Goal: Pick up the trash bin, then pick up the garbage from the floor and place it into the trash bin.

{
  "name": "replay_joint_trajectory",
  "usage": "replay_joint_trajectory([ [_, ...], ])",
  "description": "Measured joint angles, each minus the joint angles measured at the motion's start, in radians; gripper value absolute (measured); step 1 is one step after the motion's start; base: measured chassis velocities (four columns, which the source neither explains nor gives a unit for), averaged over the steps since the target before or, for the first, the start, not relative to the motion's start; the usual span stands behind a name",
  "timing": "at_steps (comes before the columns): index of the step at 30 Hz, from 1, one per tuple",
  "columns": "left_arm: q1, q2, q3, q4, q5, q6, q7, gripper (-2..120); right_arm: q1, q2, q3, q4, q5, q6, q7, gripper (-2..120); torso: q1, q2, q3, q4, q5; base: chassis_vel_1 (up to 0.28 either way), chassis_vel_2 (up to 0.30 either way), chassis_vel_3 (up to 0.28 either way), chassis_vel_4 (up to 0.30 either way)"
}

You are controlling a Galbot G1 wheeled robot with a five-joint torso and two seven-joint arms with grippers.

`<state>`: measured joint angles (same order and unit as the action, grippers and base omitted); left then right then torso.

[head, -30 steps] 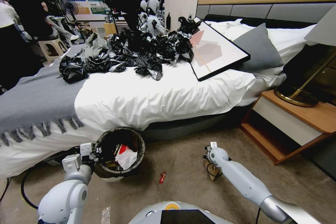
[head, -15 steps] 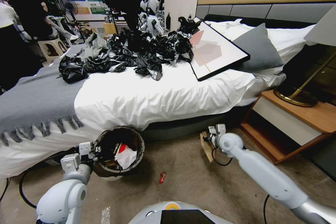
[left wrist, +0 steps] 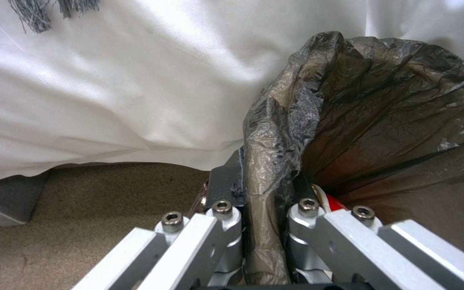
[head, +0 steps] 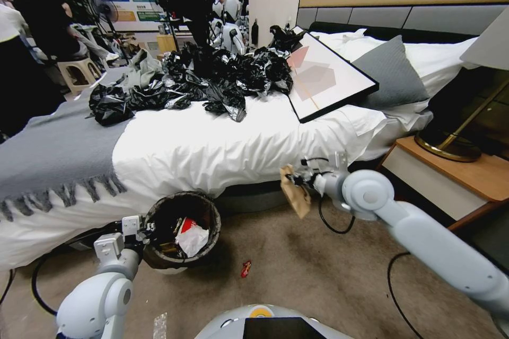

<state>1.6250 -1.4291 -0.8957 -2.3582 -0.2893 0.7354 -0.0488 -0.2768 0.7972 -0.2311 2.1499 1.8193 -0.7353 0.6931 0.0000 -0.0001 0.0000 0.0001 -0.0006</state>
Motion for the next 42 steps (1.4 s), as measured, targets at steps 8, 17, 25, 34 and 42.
replay_joint_trajectory([
  [8,-0.003,-0.009,0.0,0.006,0.01,0.0,0.003,3,0.19,0.17,-0.194,-0.122,-0.005,0.0,-0.064,3,0.0,0.0,0.0,-0.0005,0.0001,0.0,0.0,0.0,0.0],
  [17,-0.006,-0.016,-0.005,0.015,0.018,0.0,0.006,3,0.303,0.516,-0.4,-0.289,-0.006,0.0,-0.023,3,0.0,0.0,0.0,0.0,0.0001,0.0,0.0,0.0,0.0],
  [25,-0.018,-0.02,-0.004,0.021,0.023,0.0,0.007,3,0.278,0.601,-0.456,-0.383,-0.04,0.0,-0.005,3,0.0,0.0,0.0,-0.0002,0.0002,0.0,0.0,0.0,0.0],
  [34,-0.022,-0.02,-0.005,0.032,0.026,0.0,0.009,3,0.246,0.67,-0.486,-0.496,-0.072,0.0,0.011,3,0.0,0.0,0.0,0.0,0.0003,0.0,0.0,0.0,0.0],
  [42,-0.019,-0.018,-0.014,0.029,0.022,0.0,0.011,3,0.212,0.708,-0.51,-0.572,-0.111,0.0,0.017,8,0.0,0.0,0.0,-0.0001,0.0005,0.0,0.0,0.0,0.0],
])
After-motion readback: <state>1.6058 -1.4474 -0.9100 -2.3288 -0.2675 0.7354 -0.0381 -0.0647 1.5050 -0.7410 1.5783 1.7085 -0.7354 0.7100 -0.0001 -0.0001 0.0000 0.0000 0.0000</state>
